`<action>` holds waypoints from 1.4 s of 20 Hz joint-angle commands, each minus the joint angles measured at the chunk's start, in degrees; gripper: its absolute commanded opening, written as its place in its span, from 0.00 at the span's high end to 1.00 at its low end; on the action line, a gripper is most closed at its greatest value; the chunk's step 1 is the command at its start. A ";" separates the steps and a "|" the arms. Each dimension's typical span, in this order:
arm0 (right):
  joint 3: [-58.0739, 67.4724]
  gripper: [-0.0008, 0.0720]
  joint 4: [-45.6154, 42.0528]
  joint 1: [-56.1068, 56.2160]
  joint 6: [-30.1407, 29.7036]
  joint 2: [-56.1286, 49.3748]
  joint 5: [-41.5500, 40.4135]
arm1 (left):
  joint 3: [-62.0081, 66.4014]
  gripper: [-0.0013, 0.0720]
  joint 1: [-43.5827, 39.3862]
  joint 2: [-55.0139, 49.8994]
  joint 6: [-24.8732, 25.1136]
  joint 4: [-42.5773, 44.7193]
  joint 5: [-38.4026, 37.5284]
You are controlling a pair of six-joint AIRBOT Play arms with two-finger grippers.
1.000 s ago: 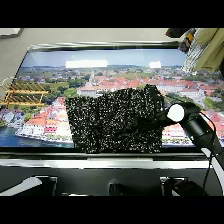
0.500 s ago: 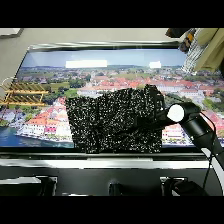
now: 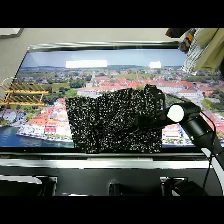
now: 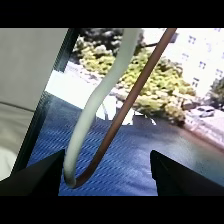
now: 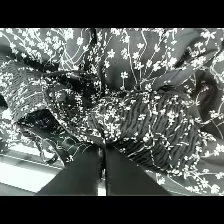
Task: Fold the clothes and pants, and hang the long-sleeved shirts on hangers.
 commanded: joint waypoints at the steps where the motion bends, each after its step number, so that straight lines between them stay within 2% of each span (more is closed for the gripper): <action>1: 0.00 0.94 -0.66 -0.02 1.20 0.00 -0.96 | 0.07 0.17 -0.55 -1.36 0.87 1.07 2.08; 5: 0.00 0.94 -0.90 -0.02 1.31 0.00 -1.05 | 0.04 0.18 -0.63 -2.51 0.85 1.07 1.95; 6: 0.00 0.94 -0.87 -0.02 1.31 0.00 -1.01 | 0.04 0.24 -0.63 -2.64 0.85 1.07 1.79; 7: 0.00 0.94 -0.87 -0.02 1.31 0.00 -1.01 | 0.04 0.51 -0.66 -2.71 0.87 1.07 1.60; 8: 0.00 0.94 -0.90 -0.02 1.31 0.00 -1.03 | 0.04 0.69 -0.66 -2.73 0.85 1.07 1.57; 13: 0.00 0.94 -0.92 -0.02 1.29 0.00 -1.05 | 0.04 0.71 -1.68 -3.54 0.85 1.05 0.15; 14: 0.00 0.94 -0.94 -0.02 1.29 0.00 -1.03 | 0.04 0.78 -1.90 -3.61 0.85 1.01 0.07; 15: 0.00 0.94 -0.92 -0.02 1.29 0.00 -1.03 | 0.07 0.92 -2.27 -3.58 0.85 1.01 0.07; 19: 0.00 0.94 -1.03 -0.02 1.29 0.00 -1.01 | 0.96 0.94 -3.50 -3.19 0.83 -0.48 0.20; 23: 0.00 0.94 -1.09 -0.02 1.29 0.00 -1.03 | 4.11 0.94 -3.74 -1.33 0.83 -8.04 0.24; 28: 0.00 0.94 -1.07 -0.02 1.29 0.00 -0.96 | 9.92 0.94 -5.73 3.23 -0.42 -11.23 0.35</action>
